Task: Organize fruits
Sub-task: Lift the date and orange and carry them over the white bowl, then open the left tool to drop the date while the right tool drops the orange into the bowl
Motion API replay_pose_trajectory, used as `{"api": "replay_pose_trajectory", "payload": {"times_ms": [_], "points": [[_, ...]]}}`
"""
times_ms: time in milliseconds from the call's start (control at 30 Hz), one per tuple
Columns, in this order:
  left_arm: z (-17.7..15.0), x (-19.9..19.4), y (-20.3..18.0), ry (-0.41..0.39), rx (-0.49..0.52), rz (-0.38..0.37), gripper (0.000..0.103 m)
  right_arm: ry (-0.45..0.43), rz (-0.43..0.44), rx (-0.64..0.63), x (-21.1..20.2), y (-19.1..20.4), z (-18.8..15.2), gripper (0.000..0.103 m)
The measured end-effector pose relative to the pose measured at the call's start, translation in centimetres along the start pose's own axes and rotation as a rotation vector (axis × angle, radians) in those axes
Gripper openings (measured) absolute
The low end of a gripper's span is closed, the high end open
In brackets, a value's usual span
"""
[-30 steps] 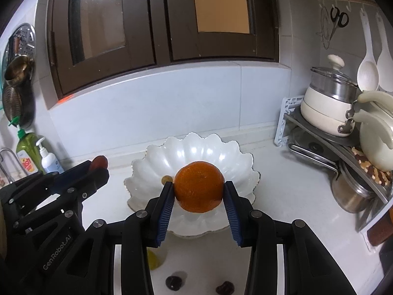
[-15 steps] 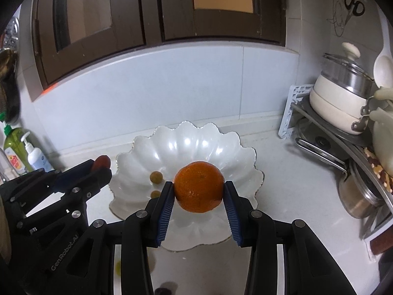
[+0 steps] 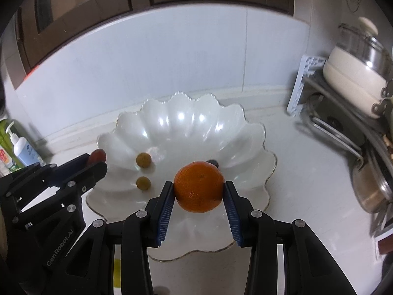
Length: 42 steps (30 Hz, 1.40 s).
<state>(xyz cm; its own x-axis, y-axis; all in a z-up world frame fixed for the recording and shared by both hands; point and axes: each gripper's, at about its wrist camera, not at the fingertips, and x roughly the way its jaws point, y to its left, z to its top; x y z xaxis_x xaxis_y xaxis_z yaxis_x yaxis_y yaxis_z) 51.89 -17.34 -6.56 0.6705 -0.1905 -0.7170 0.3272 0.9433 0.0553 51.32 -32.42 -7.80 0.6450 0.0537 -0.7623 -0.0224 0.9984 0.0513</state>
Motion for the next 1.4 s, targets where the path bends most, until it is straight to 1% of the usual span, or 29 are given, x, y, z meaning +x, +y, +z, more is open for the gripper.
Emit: {"api": "replay_pose_trajectory", "payload": {"times_ms": [333, 600, 767, 800, 867, 900, 967, 1000, 1167, 1233, 1333, 1400], "points": [[-0.5, 3.0, -0.1, 0.096, 0.001, -0.029, 0.019, 0.068, 0.005, -0.01, 2.0, 0.2, -0.2, 0.042], [-0.6, 4.0, -0.4, 0.123, 0.014, -0.038, 0.019, 0.109, 0.013, -0.003, 3.3, 0.0, -0.4, 0.043], [-0.6, 4.1, -0.6, 0.129, 0.019, -0.036, 0.019, 0.119, 0.01, -0.008, 3.6, -0.1, -0.5, 0.043], [-0.6, 4.2, -0.5, 0.131, 0.016, -0.04, 0.02, 0.122, 0.011, -0.006, 3.7, -0.1, -0.5, 0.043], [-0.6, 4.1, -0.4, 0.131, 0.011, -0.045, 0.026, 0.124, 0.007, -0.003, 3.7, -0.3, -0.5, 0.043], [-0.6, 4.1, -0.3, 0.129, 0.008, -0.045, 0.032, 0.119, 0.004, -0.004, 3.6, -0.3, -0.5, 0.044], [-0.6, 3.9, -0.3, 0.123, 0.007, -0.044, 0.033, 0.103, -0.01, -0.01, 3.2, -0.3, -0.3, 0.046], [-0.6, 3.8, -0.3, 0.122, 0.007, -0.043, 0.033, 0.096, -0.016, -0.013, 3.1, -0.3, -0.2, 0.05], [-0.4, 3.3, 0.0, 0.112, -0.004, -0.041, 0.034, 0.076, -0.025, -0.021, 2.3, -0.3, 0.1, 0.051], [-0.2, 2.9, 0.0, 0.104, -0.004, -0.04, 0.039, 0.071, -0.023, -0.018, 2.0, -0.3, 0.1, 0.051], [-0.2, 2.2, 0.0, 0.09, -0.002, -0.039, 0.042, 0.061, -0.023, -0.011, 1.5, -0.3, 0.1, 0.051], [-0.1, 1.7, 0.0, 0.083, 0.0, -0.032, 0.047, 0.051, -0.027, -0.009, 1.0, -0.3, 0.1, 0.051]]}}
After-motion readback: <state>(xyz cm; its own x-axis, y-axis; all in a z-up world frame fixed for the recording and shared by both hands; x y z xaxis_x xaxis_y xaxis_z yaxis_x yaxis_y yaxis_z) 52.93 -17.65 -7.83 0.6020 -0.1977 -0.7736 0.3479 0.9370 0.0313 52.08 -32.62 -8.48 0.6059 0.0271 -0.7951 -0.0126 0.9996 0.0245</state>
